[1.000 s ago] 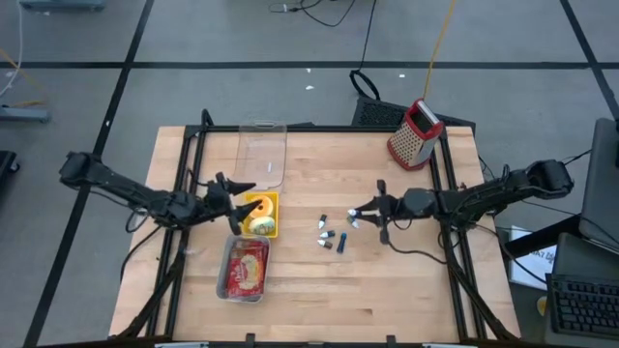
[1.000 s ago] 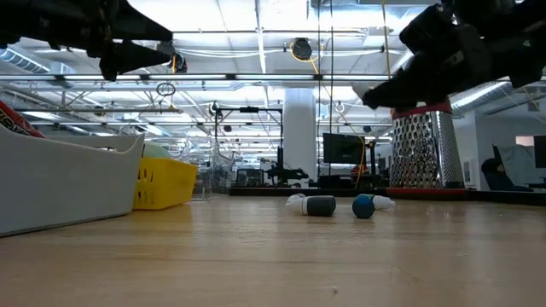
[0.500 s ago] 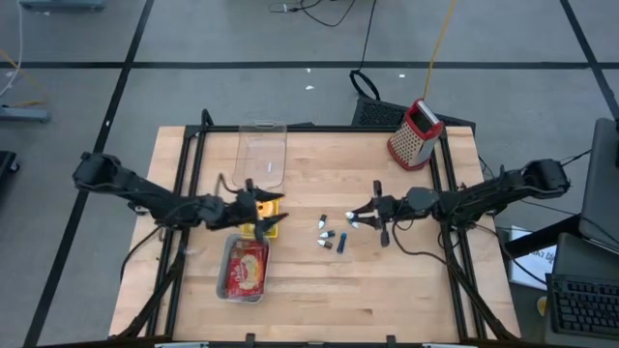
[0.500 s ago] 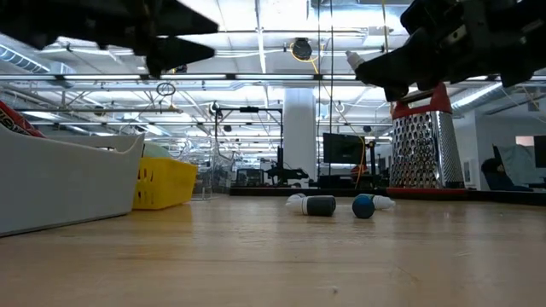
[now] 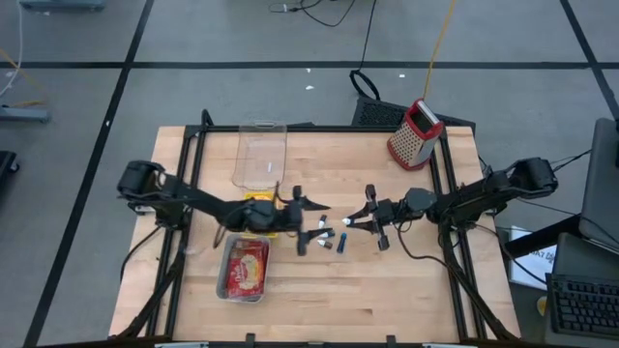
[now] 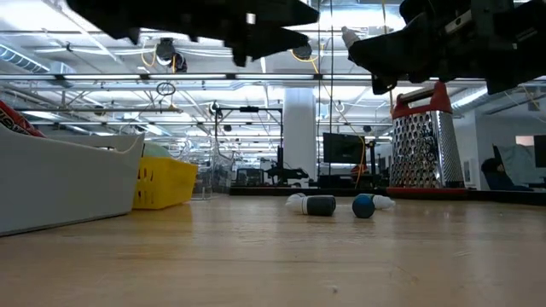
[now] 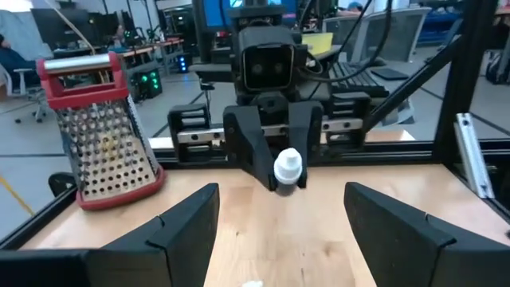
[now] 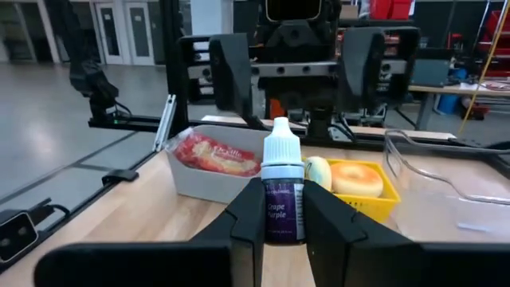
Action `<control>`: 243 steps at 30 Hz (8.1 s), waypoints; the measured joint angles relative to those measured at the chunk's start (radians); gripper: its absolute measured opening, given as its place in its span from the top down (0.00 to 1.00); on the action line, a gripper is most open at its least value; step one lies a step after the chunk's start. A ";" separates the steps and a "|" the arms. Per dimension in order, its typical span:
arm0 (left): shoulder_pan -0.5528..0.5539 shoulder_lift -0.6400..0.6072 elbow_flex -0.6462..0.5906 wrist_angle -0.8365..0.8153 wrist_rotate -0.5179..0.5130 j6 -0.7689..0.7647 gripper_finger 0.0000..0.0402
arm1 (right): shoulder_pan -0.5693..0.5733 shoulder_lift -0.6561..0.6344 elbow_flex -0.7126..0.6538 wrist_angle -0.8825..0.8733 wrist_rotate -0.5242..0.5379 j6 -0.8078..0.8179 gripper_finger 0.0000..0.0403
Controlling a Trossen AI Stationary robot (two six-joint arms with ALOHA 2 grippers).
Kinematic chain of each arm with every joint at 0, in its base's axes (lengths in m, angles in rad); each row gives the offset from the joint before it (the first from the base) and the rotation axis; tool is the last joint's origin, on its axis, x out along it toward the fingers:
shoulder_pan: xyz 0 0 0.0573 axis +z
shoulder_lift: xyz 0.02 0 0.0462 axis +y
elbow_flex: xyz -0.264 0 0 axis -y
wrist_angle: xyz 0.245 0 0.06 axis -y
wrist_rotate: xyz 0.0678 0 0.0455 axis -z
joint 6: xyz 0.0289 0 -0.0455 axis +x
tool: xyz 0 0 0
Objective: Pick & Place Food Item
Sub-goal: Put the purple food coloring bottle into the transparent bin, then put the right green food coloring bottle into the transparent bin
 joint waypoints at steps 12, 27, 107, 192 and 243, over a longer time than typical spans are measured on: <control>0.040 0.165 0.175 -0.005 0.122 -0.041 0.32 | 0.000 0.034 0.000 0.044 0.000 -0.004 0.87; 0.051 0.185 0.191 -0.022 0.122 -0.074 0.33 | 0.000 0.034 0.000 0.056 -0.024 -0.007 0.87; 0.309 -0.554 -0.467 -0.404 -0.487 -0.475 0.89 | -0.003 0.023 -0.004 -0.005 -0.018 0.151 0.59; 0.364 -0.536 -0.501 -0.439 -0.365 -0.695 0.34 | 0.104 0.291 0.045 -0.511 0.499 0.398 0.85; 0.094 0.138 0.030 -0.075 0.164 -0.209 0.34 | 0.111 0.089 0.045 -0.181 0.418 -0.100 0.89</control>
